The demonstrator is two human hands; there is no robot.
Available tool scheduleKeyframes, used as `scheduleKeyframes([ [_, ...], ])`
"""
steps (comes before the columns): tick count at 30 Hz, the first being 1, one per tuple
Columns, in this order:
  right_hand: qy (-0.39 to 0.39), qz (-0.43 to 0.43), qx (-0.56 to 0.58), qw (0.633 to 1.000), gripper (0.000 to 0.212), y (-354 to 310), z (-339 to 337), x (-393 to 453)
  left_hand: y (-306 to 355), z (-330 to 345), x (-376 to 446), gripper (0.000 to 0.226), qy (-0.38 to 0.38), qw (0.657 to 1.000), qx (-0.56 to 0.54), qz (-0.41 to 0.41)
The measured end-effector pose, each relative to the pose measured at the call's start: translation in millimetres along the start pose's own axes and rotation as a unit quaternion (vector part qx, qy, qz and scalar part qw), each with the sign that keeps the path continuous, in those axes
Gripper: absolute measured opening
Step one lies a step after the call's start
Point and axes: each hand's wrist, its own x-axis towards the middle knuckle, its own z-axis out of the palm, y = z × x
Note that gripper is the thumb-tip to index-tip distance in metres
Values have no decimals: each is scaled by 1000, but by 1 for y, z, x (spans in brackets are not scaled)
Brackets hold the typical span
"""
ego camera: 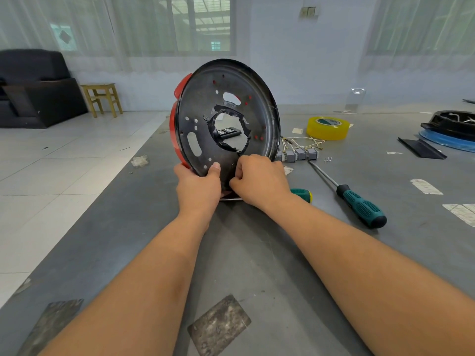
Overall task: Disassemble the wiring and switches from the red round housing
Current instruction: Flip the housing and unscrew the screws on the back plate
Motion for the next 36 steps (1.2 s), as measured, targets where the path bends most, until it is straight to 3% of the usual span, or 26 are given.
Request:
scheduleKeyframes([
  [11, -27, 18, 27, 999, 22, 1, -1, 0, 1, 1, 0, 43, -4, 1000, 12, 4],
  [16, -48, -1, 5, 999, 15, 0, -1, -1, 0, 1, 1, 41, 0, 1000, 12, 8],
  [31, 16, 61, 110, 992, 30, 10, -17, 1, 3, 0, 0, 52, -6, 1000, 8, -6],
  [36, 14, 86, 123, 989, 21, 34, -29, 6, 8, 0, -5, 56, -11, 1000, -6, -11],
])
